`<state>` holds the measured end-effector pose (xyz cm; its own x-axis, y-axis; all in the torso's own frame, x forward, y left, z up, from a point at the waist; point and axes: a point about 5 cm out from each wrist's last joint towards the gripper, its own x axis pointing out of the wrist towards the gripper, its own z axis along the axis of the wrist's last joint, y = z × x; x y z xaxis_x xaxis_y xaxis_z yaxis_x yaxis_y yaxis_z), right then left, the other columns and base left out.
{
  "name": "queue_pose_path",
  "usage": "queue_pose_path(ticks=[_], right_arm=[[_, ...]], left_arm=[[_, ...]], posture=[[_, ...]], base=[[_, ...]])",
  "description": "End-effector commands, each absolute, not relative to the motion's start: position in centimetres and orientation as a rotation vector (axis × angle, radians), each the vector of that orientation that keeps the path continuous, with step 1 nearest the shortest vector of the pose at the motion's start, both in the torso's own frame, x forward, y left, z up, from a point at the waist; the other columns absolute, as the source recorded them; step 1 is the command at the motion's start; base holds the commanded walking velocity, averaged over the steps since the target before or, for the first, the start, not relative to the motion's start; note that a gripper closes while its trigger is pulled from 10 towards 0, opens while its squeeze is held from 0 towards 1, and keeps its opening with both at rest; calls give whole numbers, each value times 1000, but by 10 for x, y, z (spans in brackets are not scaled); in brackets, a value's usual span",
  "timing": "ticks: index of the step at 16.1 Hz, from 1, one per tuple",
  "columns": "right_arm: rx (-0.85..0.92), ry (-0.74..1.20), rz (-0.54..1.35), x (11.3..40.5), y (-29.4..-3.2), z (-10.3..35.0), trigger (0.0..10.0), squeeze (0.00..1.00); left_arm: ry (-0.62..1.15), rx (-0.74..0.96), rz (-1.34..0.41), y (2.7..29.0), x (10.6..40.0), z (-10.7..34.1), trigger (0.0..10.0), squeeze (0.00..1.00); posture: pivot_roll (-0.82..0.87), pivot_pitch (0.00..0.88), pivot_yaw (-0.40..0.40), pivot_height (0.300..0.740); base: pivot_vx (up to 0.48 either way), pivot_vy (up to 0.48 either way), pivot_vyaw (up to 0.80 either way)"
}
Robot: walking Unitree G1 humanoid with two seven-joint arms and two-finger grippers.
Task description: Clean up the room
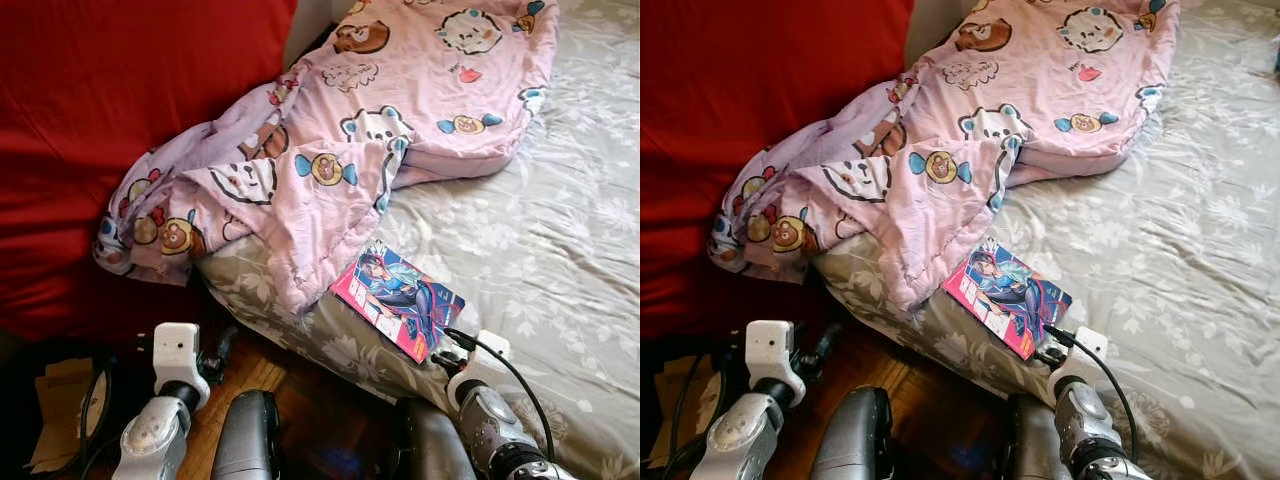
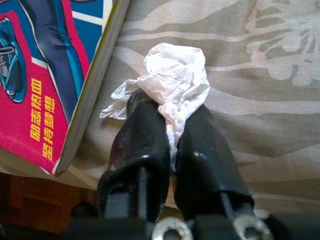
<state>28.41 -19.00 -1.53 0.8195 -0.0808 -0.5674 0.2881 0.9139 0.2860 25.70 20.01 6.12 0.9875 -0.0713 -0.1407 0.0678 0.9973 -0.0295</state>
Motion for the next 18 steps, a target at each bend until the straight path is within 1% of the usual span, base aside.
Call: queue_pose_path(ticks=[1,4,5,7,8,9,10,11,12,13,15,17,18], right_arm=[[362,603,-214,275,-190,-23,0,0],[336,493,-220,276,-194,-16,0,0],[298,463,-234,269,-198,-19,0,0],[285,454,-225,260,-199,-23,0,0],[281,447,-206,253,-198,-27,549,0],[289,450,-192,248,-197,-30,1804,0],[288,508,-175,234,-193,-42,10000,0],[291,557,-150,223,-189,-50,10000,0],[288,589,-148,219,-188,-54,10000,0],[275,615,-145,217,-188,-57,10000,0],[266,645,-133,215,-185,-60,10000,0],[248,722,-126,211,-180,-66,10000,0],[238,739,-126,210,-180,-67,10000,0]], left_arm=[[167,-16,-52,204,253,54,10000,0],[180,-30,-6,211,256,46,10000,0],[195,-33,12,213,257,41,10000,0],[206,-37,22,214,256,36,10000,0],[221,-44,31,215,256,31,10000,0],[238,-49,39,215,256,27,10000,0],[291,-69,66,218,251,13,10000,0],[347,-77,90,221,244,-1,10000,0],[384,-85,103,222,239,-9,10000,0],[407,-85,108,222,236,-14,10000,0],[442,-86,107,220,232,-22,10000,0],[555,-89,117,216,222,-40,10000,0],[575,-87,119,215,220,-43,10000,0]], posture=[[121,201,14,611],[104,163,2,611],[87,144,-3,611],[79,132,-5,611],[74,122,-9,611],[65,108,-11,611],[54,89,-15,611],[51,77,-18,611],[46,66,-20,611],[45,57,-23,611],[48,42,-28,624],[48,9,-36,659],[47,7,-35,669]], base=[[0,0,0],[0,0,0],[0,0,0],[0,0,0],[0,0,0],[0,0,0],[0,0,0],[0,0,0],[0,0,0],[0,0,0],[0,0,0],[0,0,0],[0,0,0]])
